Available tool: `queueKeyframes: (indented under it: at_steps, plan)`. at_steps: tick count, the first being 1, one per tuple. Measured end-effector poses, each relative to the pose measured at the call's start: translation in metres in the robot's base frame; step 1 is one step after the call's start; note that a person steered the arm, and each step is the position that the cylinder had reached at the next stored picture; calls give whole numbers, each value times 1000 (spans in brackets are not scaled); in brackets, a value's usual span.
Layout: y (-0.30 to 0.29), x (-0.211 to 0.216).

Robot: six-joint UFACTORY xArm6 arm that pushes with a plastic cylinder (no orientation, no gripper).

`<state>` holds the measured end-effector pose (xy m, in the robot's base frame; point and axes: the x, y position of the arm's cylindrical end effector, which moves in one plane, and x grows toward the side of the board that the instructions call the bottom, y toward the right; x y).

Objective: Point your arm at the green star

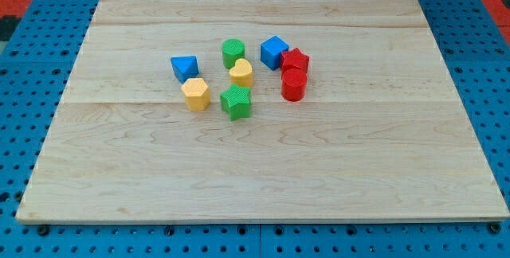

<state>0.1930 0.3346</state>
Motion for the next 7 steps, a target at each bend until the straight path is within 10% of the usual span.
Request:
queueKeyframes:
  at_steps: [2,4,7]
  plan:
    - [4,8]
    - [-3,146]
    - [-163,247]
